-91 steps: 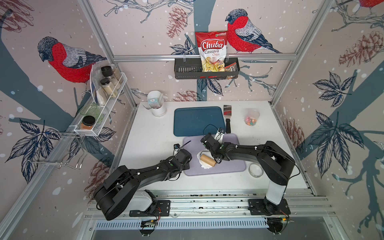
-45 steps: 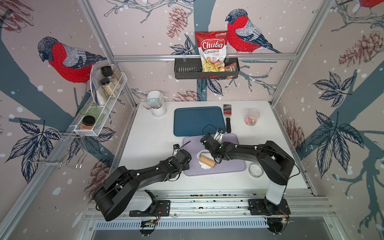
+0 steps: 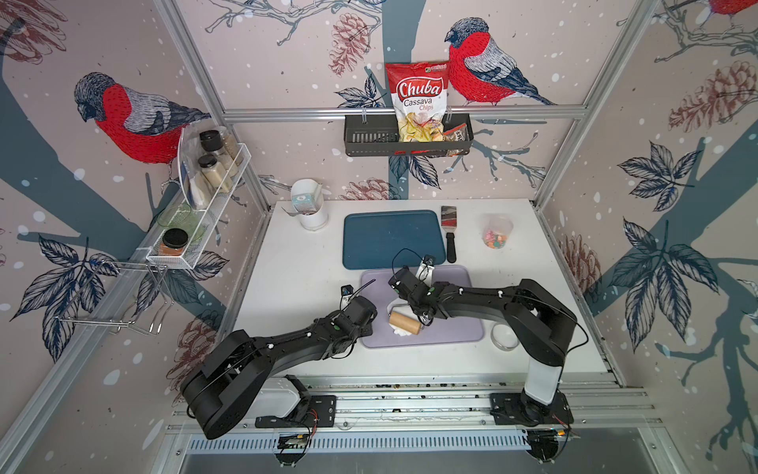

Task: Roll out the dumpling wrappers from the dough
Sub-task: Flatten out the dough on the work surface.

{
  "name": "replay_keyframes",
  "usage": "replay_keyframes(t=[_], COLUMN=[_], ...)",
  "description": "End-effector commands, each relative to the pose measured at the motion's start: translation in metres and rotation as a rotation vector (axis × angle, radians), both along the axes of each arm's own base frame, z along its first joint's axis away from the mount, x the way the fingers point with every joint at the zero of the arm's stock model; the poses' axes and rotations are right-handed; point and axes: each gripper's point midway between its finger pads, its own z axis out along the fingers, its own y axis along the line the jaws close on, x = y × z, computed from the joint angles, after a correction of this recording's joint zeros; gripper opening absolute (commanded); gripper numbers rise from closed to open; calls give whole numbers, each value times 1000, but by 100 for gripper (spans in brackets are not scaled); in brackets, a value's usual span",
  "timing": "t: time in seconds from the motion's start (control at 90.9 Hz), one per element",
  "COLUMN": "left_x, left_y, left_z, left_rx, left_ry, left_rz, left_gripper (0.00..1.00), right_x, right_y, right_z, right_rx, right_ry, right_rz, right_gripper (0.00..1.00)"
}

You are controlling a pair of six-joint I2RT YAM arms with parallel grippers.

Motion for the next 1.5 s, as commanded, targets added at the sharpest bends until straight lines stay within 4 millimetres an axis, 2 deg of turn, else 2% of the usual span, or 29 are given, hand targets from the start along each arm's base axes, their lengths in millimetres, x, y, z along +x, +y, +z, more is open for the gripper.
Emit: replay_keyframes(t=[0.0,0.066,0.132,0.209,0.275,0.33,0.363,0.418,0.506,0.55,0.605,0.682,0.726,0.77,0.825,0.902,0.946,1.024,1.112,1.145,1.211,1.255,1.321,1.365,1.42,1.486], left_x=[-27,-28,-28,-28,-27,-27,-27,-27,-28,-28,-27,-26,-26,-26,-27,-27,-28,-27,-26,-25,-26,-27,-27,-26,-25,-24], left_y=[22,23,22,21,22,21,22,21,22,22,22,20,21,21,21,21,21,21,21,21,22,22,22,22,21,21], left_z=[-22,-22,-21,-21,-21,-20,-20,-20,-20,-19,-19,-18,-18,-18,-19,-20,-20,-19,-18,-17,-18,-19,-19,-18,-16,-15], left_rx=[95,94,89,87,93,93,93,86,86,84,83,80,85,86,86,84,82,83,84,83,84,84,82,82,77,75], left_ry=[130,130,128,128,127,128,128,126,124,122,121,120,121,121,121,125,125,122,118,115,115,116,114,114,107,100], left_rz=[0,2,0,-3,-2,-2,-1,-2,0,0,1,-1,2,3,2,1,1,2,1,3,4,4,3,4,2,4], left_gripper=[0,0,0,0,0,0,0,0,0,0,0,0,0,0,0,0,0,0,0,0,0,0,0,0,0,0], right_x=[6,23,28,12,-9,-15,-11,7,37,42,38,15,3,2,14,40,47,42,14,6,6,18,36,43,42,27], right_y=[-42,-68,-72,-45,-17,-13,-21,-44,-83,-91,-82,-48,-36,-37,-53,-82,-91,-78,-44,-38,-45,-63,-85,-92,-83,-56], right_z=[-24,-13,-3,-1,-13,-19,-21,-21,-2,5,7,-4,-11,-17,-17,0,11,12,-3,-8,-14,-13,1,12,14,7], right_rx=[-61,-57,-61,-53,-44,-67,-76,-60,-74,-102,-106,-109,-128,-143,-122,-107,-134,-169,-180,-186,-187,-166,-139,-154,-179,-195], right_ry=[79,42,20,29,74,86,86,82,5,-20,-25,5,24,31,30,-22,-63,-63,-23,-13,7,11,-23,-58,-58,-42], right_rz=[-72,-148,-156,-73,12,24,4,-63,-177,-203,-176,-72,-37,-43,-94,-195,-227,-185,-73,-50,-77,-128,-198,-223,-198,-116], right_gripper=[0,0,0,0,0,0,0,0,0,0,0,0,0,0,0,0,0,0,0,0,0,0,0,0,0,0])
